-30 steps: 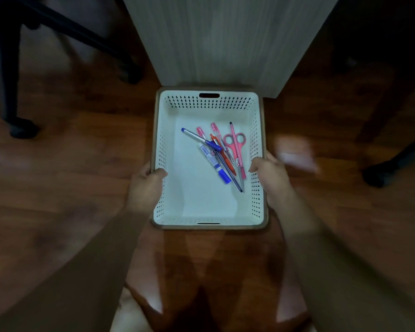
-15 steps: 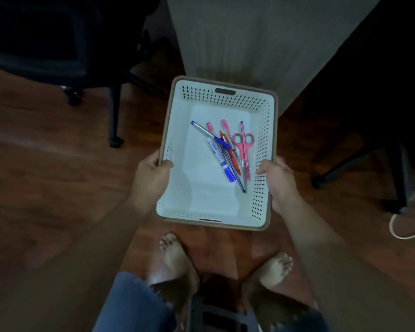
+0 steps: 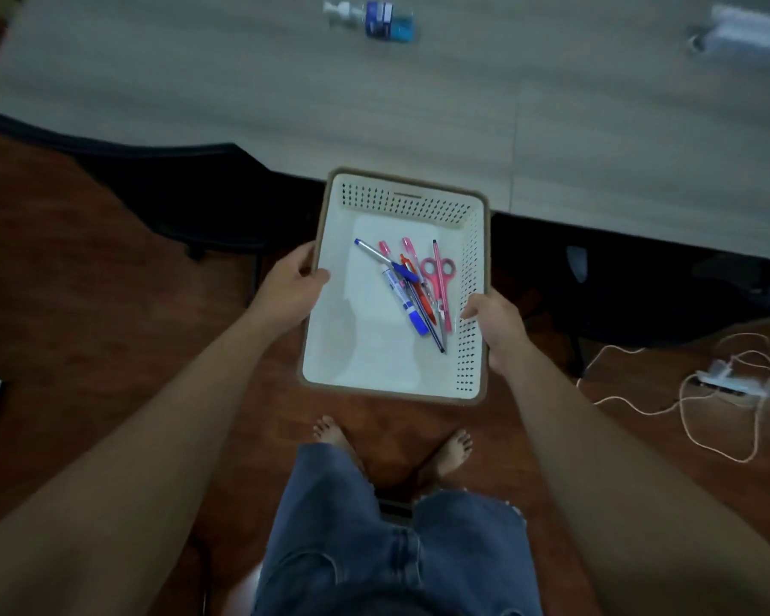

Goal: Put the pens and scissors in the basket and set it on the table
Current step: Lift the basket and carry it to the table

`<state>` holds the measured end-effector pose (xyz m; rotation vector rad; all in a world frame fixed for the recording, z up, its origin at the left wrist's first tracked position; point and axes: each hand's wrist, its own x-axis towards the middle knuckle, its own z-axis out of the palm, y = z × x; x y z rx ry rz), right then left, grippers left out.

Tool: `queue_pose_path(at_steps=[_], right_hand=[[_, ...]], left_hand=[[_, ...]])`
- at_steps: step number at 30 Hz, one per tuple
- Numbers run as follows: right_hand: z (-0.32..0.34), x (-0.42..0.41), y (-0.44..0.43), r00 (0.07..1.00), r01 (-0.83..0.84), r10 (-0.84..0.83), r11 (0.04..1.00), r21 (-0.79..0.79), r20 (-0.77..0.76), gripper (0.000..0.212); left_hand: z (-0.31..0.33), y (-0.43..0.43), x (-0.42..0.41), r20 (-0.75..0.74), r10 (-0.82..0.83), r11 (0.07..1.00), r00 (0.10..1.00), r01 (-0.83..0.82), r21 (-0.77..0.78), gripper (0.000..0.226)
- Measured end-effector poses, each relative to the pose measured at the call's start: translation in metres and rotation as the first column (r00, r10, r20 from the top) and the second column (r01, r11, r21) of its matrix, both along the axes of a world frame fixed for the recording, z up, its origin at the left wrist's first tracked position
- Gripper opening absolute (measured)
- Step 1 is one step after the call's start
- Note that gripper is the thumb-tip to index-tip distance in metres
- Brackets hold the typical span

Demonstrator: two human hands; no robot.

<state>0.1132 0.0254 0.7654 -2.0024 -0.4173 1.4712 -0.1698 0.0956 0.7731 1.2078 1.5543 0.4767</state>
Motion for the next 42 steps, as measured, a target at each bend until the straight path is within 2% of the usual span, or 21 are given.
queue_pose_path(at_steps=[3,7,12,15,18,20,23,25,29,31,35,37,40,42], right_hand=[[0.045,-0.007,-0.005,0.999,-0.039,0.038,0.999,0.027,0.008,0.052],[0.074,-0.011,-0.009,0.994,-0.108,0.106,0.993,0.051,0.040,0.044],[0.092,0.000,0.001,0.987,-0.154,0.151,0.986,0.070,0.047,0.049],[0.104,0.011,0.012,0.979,-0.199,0.194,0.978,0.063,0.068,0.055],[0.114,0.027,0.027,0.961,-0.265,0.261,0.963,0.040,0.093,0.049],[0.121,0.037,0.039,0.940,-0.327,0.324,0.945,0.012,0.106,0.045],[0.126,0.054,0.062,0.902,-0.415,0.415,0.910,-0.022,0.121,0.043],[0.128,0.066,0.080,0.867,-0.479,0.481,0.877,-0.046,0.131,0.041],[0.125,0.091,0.125,0.780,-0.597,0.599,0.799,-0.073,0.181,0.044],[0.125,0.103,0.151,0.738,-0.633,0.634,0.769,-0.088,0.229,0.038],[0.119,0.138,0.204,0.578,-0.700,0.697,0.691,-0.182,0.424,0.036],[0.111,0.156,0.226,0.534,-0.682,0.663,0.704,-0.196,0.525,0.031],[0.105,0.186,0.259,0.554,-0.623,0.555,0.771,-0.134,0.621,0.019],[0.104,0.197,0.271,0.632,-0.538,0.441,0.842,-0.049,0.637,0.022]], left_hand=[[0.040,0.019,-0.016,0.002,-0.070,0.994,0.998,0.070,0.082,0.054],[0.071,0.047,-0.031,-0.076,-0.120,0.979,0.990,0.130,0.156,0.064],[0.096,0.079,-0.040,-0.250,-0.272,0.895,0.929,0.340,0.289,0.051],[0.111,0.099,-0.036,-0.296,-0.245,0.884,0.923,0.338,0.322,0.050],[0.117,0.116,-0.024,-0.278,-0.239,0.866,0.931,0.333,0.373,0.039],[0.120,0.128,-0.016,-0.315,-0.280,0.855,0.907,0.385,0.347,0.032],[0.123,0.140,0.001,-0.401,-0.430,0.797,0.809,0.548,0.252,0.027],[0.121,0.148,0.013,-0.411,-0.470,0.782,0.781,0.585,0.218,0.023],[0.118,0.171,0.032,-0.477,-0.455,0.770,0.752,0.601,0.213,0.028],[0.116,0.185,0.042,-0.496,-0.415,0.786,0.763,0.575,0.227,0.025],[0.112,0.214,0.059,-0.490,-0.295,0.860,0.820,0.451,0.238,0.018],[0.110,0.226,0.063,-0.490,-0.222,0.889,0.843,0.381,0.253,0.020],[0.103,0.250,0.071,-0.484,-0.113,0.921,0.868,0.274,0.277,0.020],[0.098,0.264,0.072,-0.462,-0.053,0.941,0.885,0.200,0.274,0.019]])
